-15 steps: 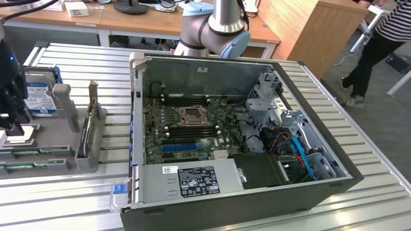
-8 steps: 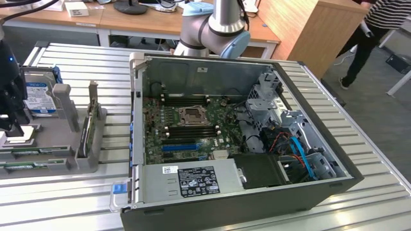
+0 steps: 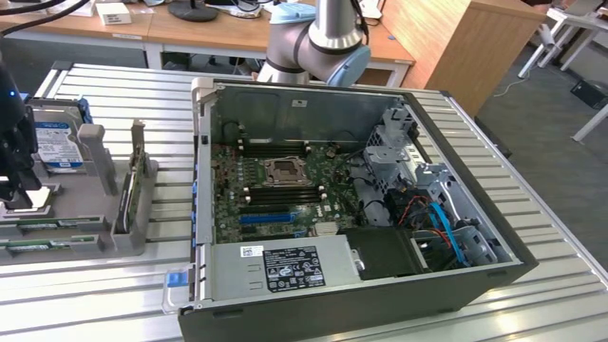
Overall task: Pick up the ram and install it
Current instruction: 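Pick up the ram and move it above insertion slot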
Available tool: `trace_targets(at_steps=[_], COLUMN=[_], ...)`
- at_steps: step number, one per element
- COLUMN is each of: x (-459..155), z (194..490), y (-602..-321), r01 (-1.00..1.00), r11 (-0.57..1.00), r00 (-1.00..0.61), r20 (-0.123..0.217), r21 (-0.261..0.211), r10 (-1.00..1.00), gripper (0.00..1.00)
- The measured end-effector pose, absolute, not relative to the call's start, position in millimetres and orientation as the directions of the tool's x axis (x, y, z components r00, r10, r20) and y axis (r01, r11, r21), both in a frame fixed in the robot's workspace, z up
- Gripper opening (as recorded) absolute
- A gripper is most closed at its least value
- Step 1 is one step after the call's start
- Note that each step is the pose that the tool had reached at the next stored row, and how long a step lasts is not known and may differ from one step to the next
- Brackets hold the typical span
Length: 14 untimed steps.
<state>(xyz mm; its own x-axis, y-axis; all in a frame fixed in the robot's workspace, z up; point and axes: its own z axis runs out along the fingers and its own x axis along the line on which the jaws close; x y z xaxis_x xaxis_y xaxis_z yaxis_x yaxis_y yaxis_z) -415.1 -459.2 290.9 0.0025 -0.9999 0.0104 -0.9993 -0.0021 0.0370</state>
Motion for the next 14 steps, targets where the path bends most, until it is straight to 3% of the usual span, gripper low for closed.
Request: trace_targets(at_steps=[14], x=[-415], z=[272], y=[-461], r01=[-0.999], r11=[-0.002], r00=[0.003], r20=[0.010], r21=[0.037], r10=[-1.000], gripper=[0.36])
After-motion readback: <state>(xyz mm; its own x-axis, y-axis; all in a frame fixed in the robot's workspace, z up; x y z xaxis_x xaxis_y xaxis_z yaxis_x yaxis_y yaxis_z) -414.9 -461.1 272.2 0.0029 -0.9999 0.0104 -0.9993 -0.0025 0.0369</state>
